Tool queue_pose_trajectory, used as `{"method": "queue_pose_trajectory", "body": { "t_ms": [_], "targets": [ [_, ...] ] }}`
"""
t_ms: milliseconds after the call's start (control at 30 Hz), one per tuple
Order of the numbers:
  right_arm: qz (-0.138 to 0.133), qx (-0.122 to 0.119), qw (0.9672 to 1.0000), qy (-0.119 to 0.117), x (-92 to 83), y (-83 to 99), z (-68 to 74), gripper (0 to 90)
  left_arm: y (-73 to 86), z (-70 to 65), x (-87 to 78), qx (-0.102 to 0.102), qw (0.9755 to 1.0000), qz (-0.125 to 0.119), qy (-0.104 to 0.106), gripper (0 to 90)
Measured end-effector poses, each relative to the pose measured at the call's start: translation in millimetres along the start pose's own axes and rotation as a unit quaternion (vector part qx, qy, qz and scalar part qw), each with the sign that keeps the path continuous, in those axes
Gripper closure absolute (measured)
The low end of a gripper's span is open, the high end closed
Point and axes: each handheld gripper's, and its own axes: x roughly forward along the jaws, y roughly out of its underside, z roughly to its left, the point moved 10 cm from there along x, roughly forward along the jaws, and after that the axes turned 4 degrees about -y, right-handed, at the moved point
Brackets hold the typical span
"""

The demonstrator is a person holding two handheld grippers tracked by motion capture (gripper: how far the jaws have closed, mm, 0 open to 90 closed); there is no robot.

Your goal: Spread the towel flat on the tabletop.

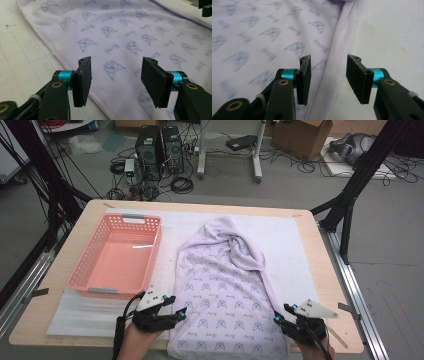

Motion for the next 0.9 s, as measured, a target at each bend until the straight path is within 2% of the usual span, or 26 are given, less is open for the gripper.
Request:
{"method": "queue_pose_trajectory", "body": {
  "t_ms": [167,267,333,400,500,567,600,667,733,767,900],
  "targets": [
    [0.013,0.015,0.9997,0.013,30.2,-7.3,-12.2,52.9,-4.9,23.1,19.7,-0.01,0.999,0.017,-0.04,40.7],
    [0.036,0.002,0.9993,0.008,40.2,0.2,-11.0,59.4,-2.5,34.3,28.4,-0.014,0.9976,0.033,-0.06,40.4],
    [0.034,0.002,0.9994,0.005,40.2,0.2,-10.7,63.7,-0.2,39.8,33.3,-0.018,0.9967,0.042,-0.067,40.2],
    [0.041,-0.012,0.9991,0.007,38.7,0.7,-11.7,72.4,0.2,42.2,35.4,-0.022,0.9961,0.044,-0.072,41.0],
    [0.046,-0.017,0.9988,0.005,36.8,2.6,-12.7,82.7,1.1,41.1,36.3,-0.007,0.9955,0.051,-0.08,41.6],
    [0.044,-0.012,0.9989,0.0,36.2,2.9,-14.5,83.9,2.3,40.2,36.1,0.008,0.9942,0.051,-0.094,42.9],
    [0.044,-0.006,0.999,-0.003,35.7,3.5,-14.7,84.1,2.9,39.3,35.5,0.014,0.9937,0.053,-0.098,45.5],
    [0.041,0.003,0.9991,-0.007,35.0,3.8,-15.3,84.7,3.2,38.8,32.1,0.007,0.9932,0.063,-0.098,57.2],
    [0.043,0.008,0.999,-0.009,33.6,4.4,-15.9,85.2,4.6,37.2,28.5,-0.01,0.9942,0.074,-0.077,82.8],
    [0.044,0.01,0.9989,-0.012,32.5,5.0,-15.6,85.3,5.1,36.7,27.7,-0.012,0.9945,0.073,-0.075,85.5],
    [0.043,0.018,0.9987,-0.021,26.2,8.9,-15.0,85.6,8.5,34.0,22.4,-0.021,0.9954,0.066,-0.067,86.5]
  ]
}}
